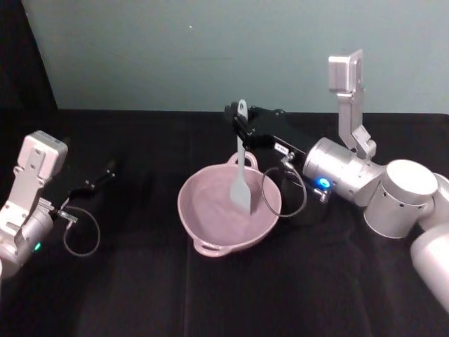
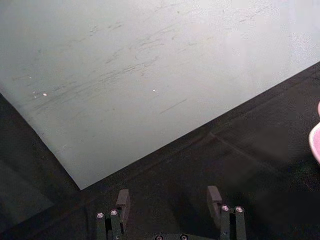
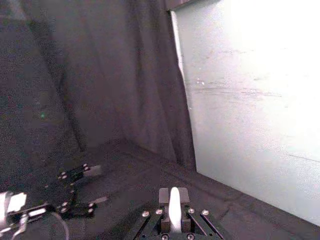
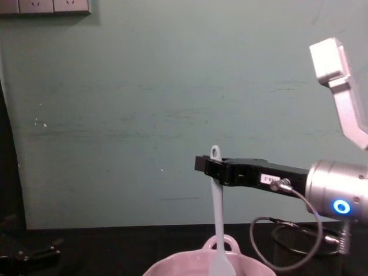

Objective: Use the one hand to pick up the spoon and stir the clear water in the bowl.

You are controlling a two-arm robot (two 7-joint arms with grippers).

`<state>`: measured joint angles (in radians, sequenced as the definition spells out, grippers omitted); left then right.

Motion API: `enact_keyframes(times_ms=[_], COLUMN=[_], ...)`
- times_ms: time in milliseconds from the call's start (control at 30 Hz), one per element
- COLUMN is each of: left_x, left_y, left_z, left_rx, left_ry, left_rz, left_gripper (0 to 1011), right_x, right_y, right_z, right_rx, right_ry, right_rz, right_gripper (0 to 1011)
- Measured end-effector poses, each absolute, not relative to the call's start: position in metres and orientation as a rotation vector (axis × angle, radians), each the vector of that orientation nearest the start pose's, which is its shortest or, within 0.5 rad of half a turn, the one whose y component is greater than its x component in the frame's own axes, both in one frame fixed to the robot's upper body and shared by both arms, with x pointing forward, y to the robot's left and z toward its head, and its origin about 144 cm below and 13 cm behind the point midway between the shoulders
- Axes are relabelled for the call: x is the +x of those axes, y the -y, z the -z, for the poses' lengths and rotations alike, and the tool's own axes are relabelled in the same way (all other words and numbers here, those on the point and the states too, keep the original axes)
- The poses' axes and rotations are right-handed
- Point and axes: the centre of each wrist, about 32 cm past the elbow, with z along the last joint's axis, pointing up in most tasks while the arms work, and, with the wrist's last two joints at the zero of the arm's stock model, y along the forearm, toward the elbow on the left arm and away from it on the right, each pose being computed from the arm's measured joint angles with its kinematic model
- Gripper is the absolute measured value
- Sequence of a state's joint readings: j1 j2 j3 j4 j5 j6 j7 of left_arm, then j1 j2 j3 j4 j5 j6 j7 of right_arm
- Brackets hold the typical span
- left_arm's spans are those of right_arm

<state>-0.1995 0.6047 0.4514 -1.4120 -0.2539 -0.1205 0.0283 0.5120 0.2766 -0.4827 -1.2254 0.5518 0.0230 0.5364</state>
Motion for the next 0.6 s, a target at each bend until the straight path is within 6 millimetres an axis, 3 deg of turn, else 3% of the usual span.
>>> enact_keyframes(times_ms=[233,600], left_x=[0.489,0.489], left_y=[-0.310,-0.310], left_z=[-1.140,-1.140], left_rx=[0.304,0.304], left_ry=[0.285,0.285], left_rz=[-1.248,-1.248], left_gripper=[1011,1011], right_x=[0.560,0.559], right_y=[0.202,0.186], right_z=[-1.198,-1.193], right_rx=[0.073,0.078], right_ry=[-0.059,-0.074], right_rz=[0.670,0.612], right_gripper=[112,112])
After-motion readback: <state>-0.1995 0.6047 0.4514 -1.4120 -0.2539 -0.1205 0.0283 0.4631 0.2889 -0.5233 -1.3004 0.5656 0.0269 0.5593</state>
